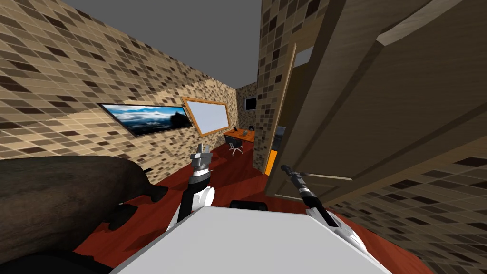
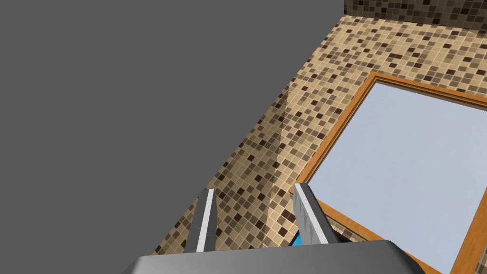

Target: Pull the door open

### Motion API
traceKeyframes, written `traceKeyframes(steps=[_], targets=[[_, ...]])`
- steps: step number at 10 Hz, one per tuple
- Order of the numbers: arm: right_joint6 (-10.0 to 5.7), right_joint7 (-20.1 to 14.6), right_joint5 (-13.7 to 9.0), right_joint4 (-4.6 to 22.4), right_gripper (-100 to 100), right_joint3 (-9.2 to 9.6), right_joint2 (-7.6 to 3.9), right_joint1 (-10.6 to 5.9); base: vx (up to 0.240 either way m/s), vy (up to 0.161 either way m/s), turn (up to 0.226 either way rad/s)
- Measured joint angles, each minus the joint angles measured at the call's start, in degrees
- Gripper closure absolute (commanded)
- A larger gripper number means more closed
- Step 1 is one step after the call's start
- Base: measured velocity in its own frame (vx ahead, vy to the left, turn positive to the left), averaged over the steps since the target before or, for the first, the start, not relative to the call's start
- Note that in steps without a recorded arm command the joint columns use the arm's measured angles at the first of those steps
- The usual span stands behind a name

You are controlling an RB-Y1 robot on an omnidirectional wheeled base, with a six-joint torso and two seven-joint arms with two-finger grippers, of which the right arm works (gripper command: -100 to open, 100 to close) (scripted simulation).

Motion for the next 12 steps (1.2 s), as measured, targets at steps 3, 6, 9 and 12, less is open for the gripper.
traceKeyframes(steps=[3, 6, 9, 12], targets=[[-2.57, -1.5, -0.3, -0.4, 100, 1.51, -2.09, 1.94, -0.233, -0.061, 0.159], [-5.65, -2.9, -0.5, -0.4, 100, 3.40, -3.82, 4.01, -0.185, -0.073, 0.123], [-7.73, -4.0, -0.5, -0.3, 100, 4.80, -4.87, 5.19, -0.155, -0.062, 0.120], [-9.83, -4.7, -0.9, 0.4, 100, 5.68, -5.83, 5.89, -0.217, -0.076, 0.188]])
